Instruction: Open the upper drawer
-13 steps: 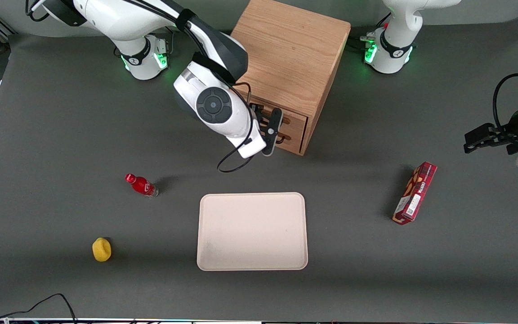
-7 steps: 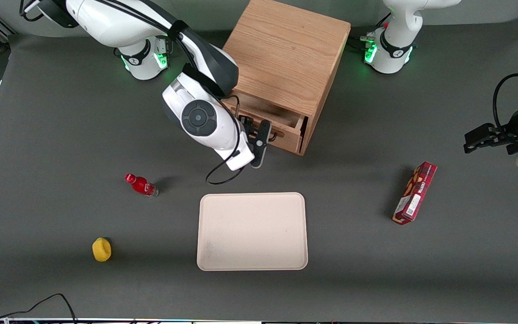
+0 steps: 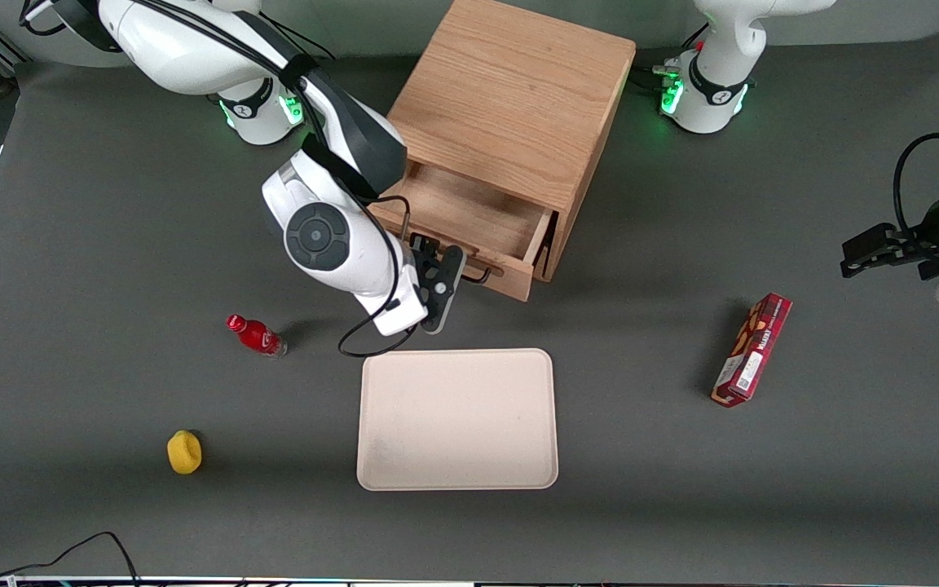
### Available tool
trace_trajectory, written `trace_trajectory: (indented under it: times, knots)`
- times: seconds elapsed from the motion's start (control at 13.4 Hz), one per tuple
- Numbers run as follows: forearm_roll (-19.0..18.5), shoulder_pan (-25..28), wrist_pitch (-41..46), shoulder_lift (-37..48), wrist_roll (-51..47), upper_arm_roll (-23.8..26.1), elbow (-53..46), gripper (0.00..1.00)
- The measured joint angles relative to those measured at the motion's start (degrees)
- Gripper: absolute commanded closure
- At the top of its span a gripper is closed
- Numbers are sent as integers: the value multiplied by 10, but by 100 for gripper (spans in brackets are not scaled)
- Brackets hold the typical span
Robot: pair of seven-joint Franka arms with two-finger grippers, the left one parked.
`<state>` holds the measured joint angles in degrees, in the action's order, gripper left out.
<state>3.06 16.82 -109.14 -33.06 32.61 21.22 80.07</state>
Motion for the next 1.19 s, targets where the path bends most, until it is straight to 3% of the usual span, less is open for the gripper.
trace_trajectory:
  times: [1.19]
  knots:
    - [0,-7,-84,-1,2,-81,-14,0]
